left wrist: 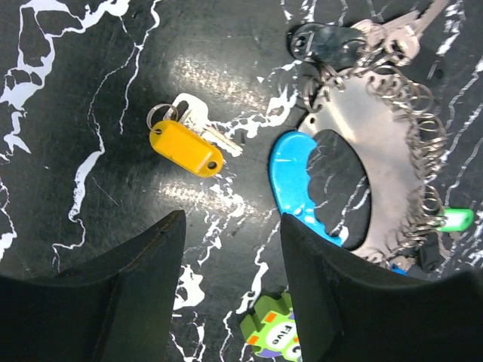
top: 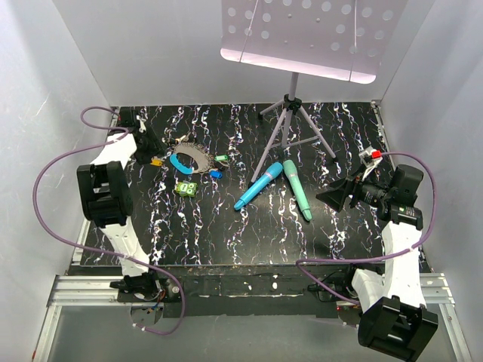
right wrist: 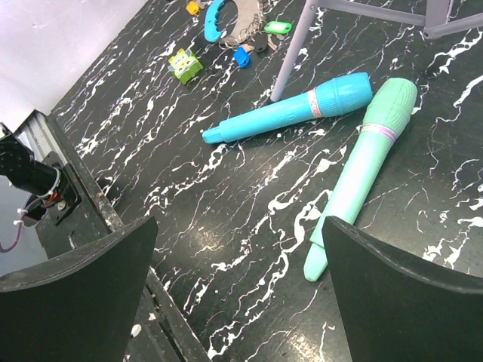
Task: Put the keys on the keyring
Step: Pick up the key from the center of the board.
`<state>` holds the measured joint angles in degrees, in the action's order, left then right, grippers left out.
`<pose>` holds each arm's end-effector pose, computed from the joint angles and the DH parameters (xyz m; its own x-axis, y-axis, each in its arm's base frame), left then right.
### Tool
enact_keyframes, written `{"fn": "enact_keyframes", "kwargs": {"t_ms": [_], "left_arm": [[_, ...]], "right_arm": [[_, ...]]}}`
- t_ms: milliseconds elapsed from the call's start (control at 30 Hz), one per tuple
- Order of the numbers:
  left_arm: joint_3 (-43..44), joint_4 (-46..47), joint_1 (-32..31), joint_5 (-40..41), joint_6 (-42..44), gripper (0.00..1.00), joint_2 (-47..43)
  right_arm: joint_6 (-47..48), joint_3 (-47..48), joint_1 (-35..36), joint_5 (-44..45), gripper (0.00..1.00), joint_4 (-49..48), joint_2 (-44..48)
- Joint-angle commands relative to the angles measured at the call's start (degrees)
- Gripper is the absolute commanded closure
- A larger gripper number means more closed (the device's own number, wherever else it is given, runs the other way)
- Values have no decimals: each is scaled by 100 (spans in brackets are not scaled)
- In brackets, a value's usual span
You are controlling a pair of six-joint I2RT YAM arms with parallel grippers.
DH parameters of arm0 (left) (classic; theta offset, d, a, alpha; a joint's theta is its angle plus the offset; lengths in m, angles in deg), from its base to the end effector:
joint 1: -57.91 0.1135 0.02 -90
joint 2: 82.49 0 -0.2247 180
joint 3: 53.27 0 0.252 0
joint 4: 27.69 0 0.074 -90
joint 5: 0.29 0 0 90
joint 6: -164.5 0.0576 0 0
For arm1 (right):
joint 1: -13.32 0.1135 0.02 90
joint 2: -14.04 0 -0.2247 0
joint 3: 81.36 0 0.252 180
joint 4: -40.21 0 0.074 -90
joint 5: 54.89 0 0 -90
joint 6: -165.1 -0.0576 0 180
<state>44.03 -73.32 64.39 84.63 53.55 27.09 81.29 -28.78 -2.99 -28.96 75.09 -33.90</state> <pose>0.4093 0.0414 0.1603 -0.7627 -0.4451 -0.4693 -0.3623 0.8951 -0.2600 0.2126 -0.0082 0.2508 -0.4134 0.0718 -0.9077 -0.6714 0.6494 0.3571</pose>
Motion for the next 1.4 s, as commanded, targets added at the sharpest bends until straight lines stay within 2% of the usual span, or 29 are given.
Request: {"fn": "enact_keyframes", "kwargs": {"t_ms": [0, 367, 867, 1100, 1367], "left_arm": [[550, -408, 116, 174, 73, 50, 238], [735, -497, 485, -1, 197, 54, 573], [1333, -717, 723, -704, 223, 67, 1224], [1403, -770, 767, -757, 232, 71, 1338], [1421, -769, 793, -827, 214, 80, 1391]], "right_arm": [[4, 136, 58, -202, 0, 34, -13], [118, 145, 102, -158, 0, 122, 13], [145, 127, 102, -105, 0, 122, -31], [154, 136, 102, -114, 0, 131, -31], [163, 136, 102, -132, 0, 148, -40]]}}
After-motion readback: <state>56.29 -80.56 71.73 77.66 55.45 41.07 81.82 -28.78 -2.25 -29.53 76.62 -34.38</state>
